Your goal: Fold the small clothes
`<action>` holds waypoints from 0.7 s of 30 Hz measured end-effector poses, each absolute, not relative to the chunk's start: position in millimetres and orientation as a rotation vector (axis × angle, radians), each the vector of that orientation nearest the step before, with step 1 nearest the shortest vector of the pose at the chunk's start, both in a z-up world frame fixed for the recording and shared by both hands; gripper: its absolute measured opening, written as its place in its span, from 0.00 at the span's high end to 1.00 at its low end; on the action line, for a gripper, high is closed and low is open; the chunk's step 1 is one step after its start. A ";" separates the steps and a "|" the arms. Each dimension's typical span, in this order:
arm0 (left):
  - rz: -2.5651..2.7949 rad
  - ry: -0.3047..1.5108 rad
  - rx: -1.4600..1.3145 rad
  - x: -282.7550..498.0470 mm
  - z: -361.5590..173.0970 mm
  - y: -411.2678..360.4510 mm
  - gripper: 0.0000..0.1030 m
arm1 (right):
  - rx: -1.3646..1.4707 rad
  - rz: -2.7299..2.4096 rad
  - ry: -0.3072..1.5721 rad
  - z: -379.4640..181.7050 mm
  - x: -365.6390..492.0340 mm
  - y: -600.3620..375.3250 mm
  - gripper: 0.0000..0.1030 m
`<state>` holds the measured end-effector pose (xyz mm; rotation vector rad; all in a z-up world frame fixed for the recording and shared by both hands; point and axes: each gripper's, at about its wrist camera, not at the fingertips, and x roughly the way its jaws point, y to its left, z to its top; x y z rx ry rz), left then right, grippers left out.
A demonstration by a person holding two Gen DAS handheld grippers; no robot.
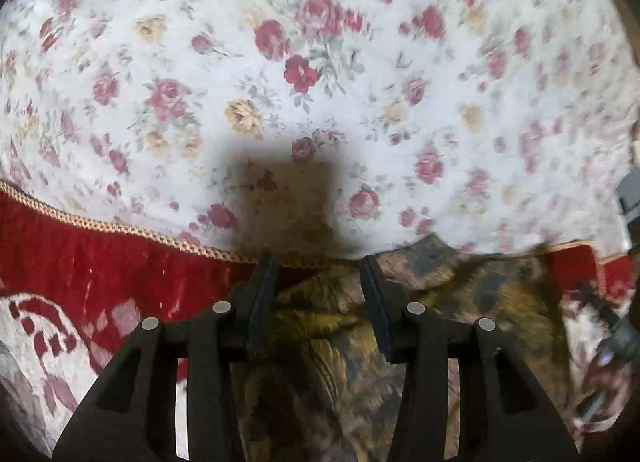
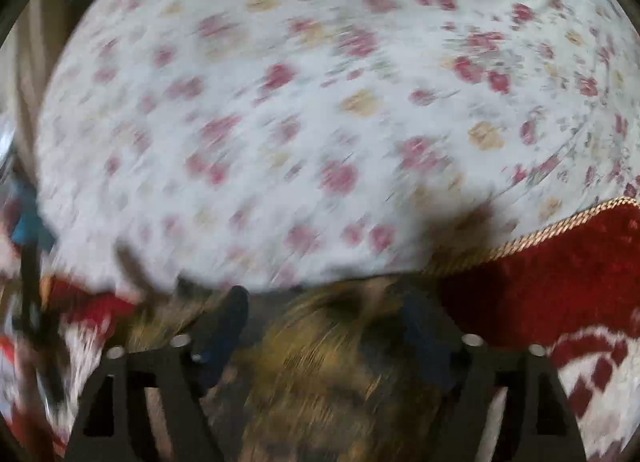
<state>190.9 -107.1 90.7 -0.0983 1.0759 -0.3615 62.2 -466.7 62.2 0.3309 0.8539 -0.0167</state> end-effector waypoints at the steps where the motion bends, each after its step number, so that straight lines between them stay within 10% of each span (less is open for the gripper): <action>1: -0.392 1.074 -0.101 181.5 93.4 -101.7 0.58 | 0.316 0.035 0.887 60.1 58.1 -457.0 0.22; 7: -0.325 1.109 -0.035 108.5 84.5 -70.9 0.58 | 0.145 0.330 0.992 33.4 75.4 -350.5 0.24; 11: -0.347 1.176 -0.122 67.4 66.9 -59.6 0.58 | 0.039 0.504 1.149 2.3 133.4 -262.5 0.49; 21: -0.428 1.226 -0.144 45.4 38.8 -54.9 0.58 | 0.170 0.224 0.973 5.4 235.9 -239.2 0.48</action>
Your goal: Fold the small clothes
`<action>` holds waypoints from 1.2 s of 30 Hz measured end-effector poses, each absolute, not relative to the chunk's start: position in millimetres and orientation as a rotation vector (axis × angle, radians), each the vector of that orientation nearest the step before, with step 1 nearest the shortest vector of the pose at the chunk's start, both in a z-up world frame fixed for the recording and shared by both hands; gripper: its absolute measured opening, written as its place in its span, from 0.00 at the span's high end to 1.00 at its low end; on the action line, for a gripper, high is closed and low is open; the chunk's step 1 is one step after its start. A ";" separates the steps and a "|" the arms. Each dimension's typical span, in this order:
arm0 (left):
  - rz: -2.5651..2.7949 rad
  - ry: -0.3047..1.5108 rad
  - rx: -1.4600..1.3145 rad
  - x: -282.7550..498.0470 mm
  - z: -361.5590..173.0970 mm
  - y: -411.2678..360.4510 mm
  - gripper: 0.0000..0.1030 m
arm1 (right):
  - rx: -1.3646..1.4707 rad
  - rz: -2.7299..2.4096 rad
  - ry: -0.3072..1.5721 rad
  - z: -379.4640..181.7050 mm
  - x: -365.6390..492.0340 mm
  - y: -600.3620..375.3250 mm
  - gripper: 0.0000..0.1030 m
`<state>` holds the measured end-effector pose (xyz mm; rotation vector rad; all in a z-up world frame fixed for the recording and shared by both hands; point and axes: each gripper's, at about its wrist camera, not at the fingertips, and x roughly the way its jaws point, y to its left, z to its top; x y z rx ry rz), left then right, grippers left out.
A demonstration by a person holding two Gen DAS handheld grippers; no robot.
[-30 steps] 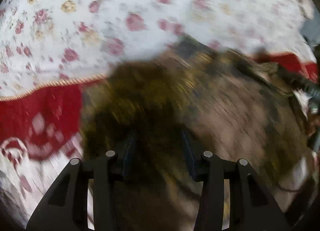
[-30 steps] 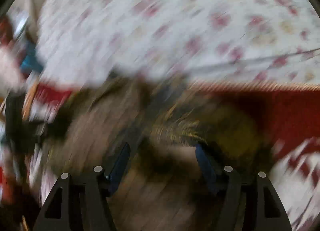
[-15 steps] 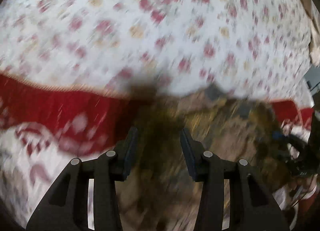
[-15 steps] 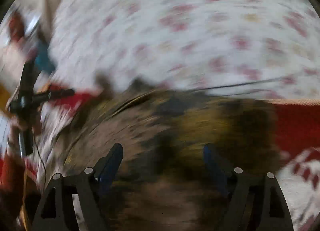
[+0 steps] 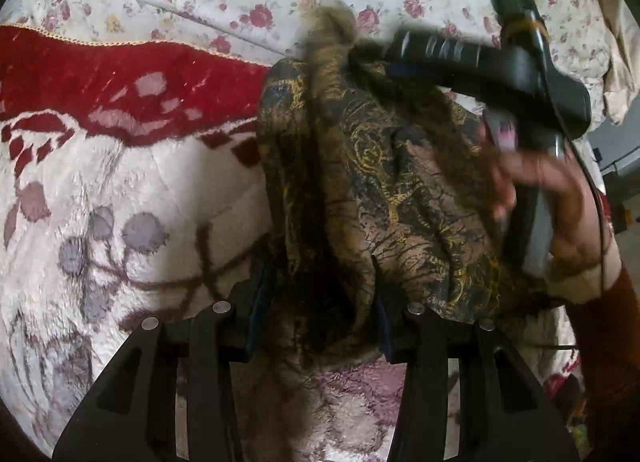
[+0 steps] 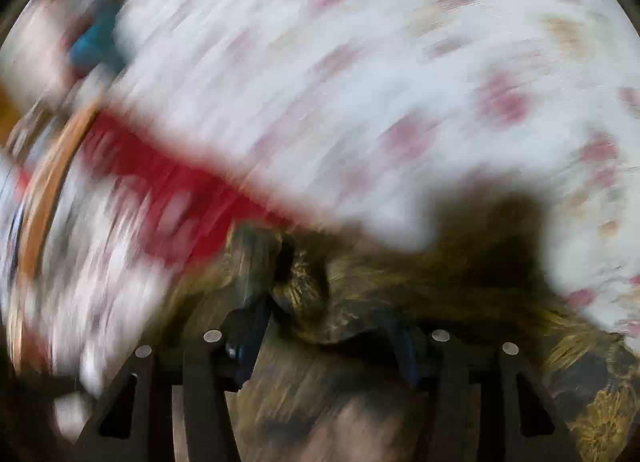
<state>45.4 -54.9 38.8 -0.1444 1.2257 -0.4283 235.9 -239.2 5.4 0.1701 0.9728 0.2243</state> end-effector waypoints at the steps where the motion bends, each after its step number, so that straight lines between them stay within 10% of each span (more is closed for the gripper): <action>1: -0.437 1.222 -0.146 44.8 39.8 -53.1 0.58 | 0.252 0.216 0.943 13.0 233.7 -252.1 0.47; 22: -0.564 1.146 -0.250 12.6 44.8 -52.6 0.55 | 0.405 -0.022 0.934 34.6 -77.9 -438.4 0.28; 24: -0.561 1.134 -0.255 16.9 39.9 -54.5 0.56 | 0.376 -0.018 0.945 23.6 -67.5 -432.5 0.38; 26: -0.574 1.138 -0.286 20.8 33.7 -55.5 0.78 | 0.353 -0.053 0.969 14.3 -61.3 -428.1 0.82; 27: -0.579 1.149 -0.291 21.1 31.6 -54.9 0.85 | 0.379 -0.049 0.951 15.9 -64.1 -428.3 0.89; 36: -0.670 1.118 -0.258 -11.1 56.2 -31.7 0.91 | 0.355 0.026 0.873 48.3 -121.1 -426.3 0.95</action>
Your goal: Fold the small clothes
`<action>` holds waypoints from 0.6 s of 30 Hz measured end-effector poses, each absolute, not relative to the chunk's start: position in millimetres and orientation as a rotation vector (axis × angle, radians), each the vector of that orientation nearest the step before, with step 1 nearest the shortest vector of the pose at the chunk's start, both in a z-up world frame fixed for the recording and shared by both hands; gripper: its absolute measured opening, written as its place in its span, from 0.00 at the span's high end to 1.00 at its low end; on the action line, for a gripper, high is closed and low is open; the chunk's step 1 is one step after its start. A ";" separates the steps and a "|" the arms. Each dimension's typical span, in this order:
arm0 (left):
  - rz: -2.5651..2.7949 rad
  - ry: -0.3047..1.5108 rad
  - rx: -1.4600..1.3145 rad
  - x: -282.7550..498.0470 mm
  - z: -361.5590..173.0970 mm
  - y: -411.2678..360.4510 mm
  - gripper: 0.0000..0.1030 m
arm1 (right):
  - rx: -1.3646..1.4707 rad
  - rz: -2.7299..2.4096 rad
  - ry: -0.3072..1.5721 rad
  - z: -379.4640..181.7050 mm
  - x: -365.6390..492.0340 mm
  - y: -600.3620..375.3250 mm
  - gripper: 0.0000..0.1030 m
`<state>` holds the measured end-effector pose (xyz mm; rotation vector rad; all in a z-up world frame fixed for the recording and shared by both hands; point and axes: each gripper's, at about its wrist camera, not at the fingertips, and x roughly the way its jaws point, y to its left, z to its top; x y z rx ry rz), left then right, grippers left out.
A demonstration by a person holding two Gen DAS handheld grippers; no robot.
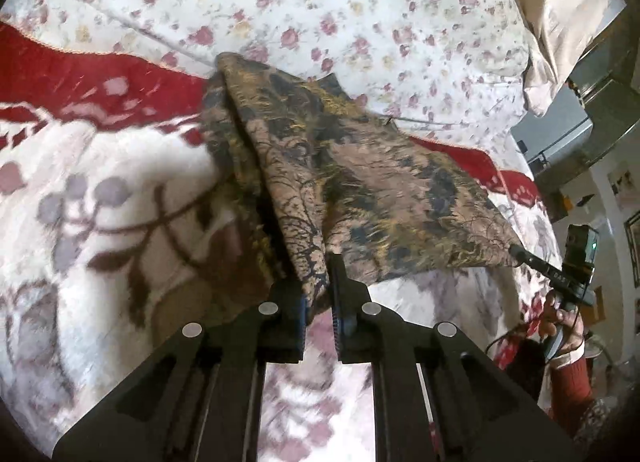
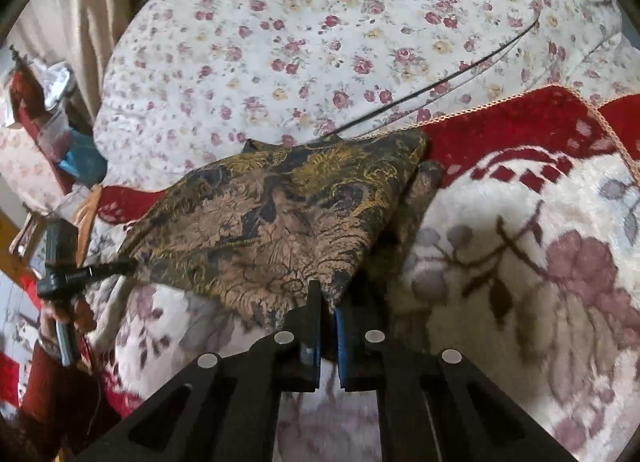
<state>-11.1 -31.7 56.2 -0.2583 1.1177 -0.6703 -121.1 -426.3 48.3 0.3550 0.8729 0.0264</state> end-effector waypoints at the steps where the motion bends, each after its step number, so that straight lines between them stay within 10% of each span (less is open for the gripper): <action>1: -0.660 1.139 -0.250 -11.0 50.0 -29.7 0.91 | 0.356 0.023 0.890 40.7 -122.4 -426.2 0.95; 18: -0.612 1.102 -0.226 -15.0 56.2 -8.8 0.93 | 0.390 -0.110 0.924 26.7 -139.0 -460.1 1.00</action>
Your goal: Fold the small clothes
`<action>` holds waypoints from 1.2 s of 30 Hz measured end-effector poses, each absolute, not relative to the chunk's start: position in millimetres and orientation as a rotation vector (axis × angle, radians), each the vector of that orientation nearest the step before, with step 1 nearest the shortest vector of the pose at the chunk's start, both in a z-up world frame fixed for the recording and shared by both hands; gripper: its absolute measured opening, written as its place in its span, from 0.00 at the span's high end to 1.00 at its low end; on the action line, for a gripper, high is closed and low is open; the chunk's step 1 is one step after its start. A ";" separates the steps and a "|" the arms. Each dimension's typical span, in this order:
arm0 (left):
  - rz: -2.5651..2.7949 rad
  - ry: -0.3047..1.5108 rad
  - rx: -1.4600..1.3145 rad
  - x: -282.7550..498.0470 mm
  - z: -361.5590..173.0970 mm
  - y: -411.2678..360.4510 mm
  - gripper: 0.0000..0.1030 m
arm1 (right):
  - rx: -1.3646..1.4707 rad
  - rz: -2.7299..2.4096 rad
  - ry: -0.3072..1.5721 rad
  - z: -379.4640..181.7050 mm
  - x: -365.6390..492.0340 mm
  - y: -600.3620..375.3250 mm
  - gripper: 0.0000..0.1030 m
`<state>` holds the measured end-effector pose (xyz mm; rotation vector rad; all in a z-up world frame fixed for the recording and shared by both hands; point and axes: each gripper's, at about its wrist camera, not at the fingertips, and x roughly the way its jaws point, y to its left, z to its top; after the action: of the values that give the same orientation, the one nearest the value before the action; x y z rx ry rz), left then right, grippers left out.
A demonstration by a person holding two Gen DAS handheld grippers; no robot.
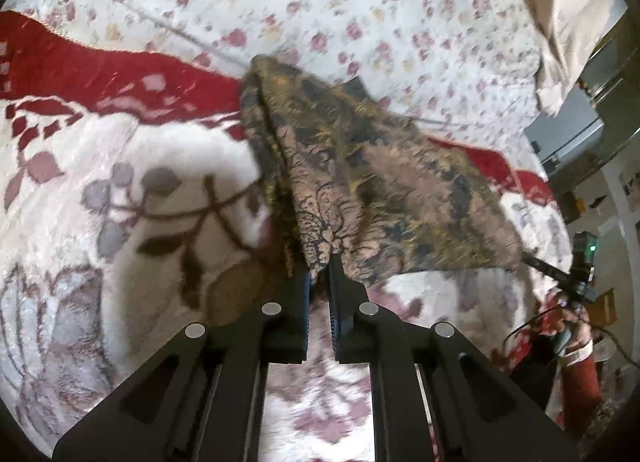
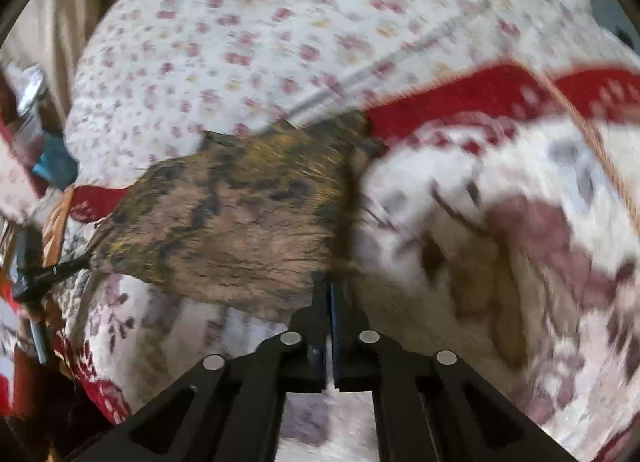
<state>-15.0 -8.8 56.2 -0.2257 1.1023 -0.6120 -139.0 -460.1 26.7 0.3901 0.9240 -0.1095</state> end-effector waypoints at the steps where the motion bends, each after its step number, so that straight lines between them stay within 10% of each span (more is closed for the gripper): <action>1: -0.606 1.099 -0.233 -15.4 57.0 -6.6 0.93 | 0.411 -0.098 0.924 25.5 -141.7 -462.8 1.00; 6: -0.547 1.063 -0.211 -17.1 73.9 -7.4 0.92 | 0.320 -0.118 0.869 53.3 -130.4 -449.8 0.81; 8: -0.549 1.031 -0.190 -18.5 81.4 -12.7 0.83 | 0.317 -0.087 0.847 62.1 -110.1 -439.1 0.39; 11: -0.555 1.001 -0.195 -17.6 84.4 -23.9 0.48 | 0.303 -0.022 0.838 64.4 -65.1 -413.5 0.38; 25: -0.466 1.084 -0.064 9.8 51.2 -68.3 0.48 | 0.077 -0.170 1.018 -15.9 126.4 -377.2 0.41; 36: -0.444 1.060 -0.020 13.6 56.7 -72.5 0.48 | 0.188 -0.227 0.957 11.4 83.2 -397.6 0.32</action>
<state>13.6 -72.5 56.7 -0.0204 1.0601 -0.4440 83.2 -397.6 11.4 0.1878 0.9573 -0.2269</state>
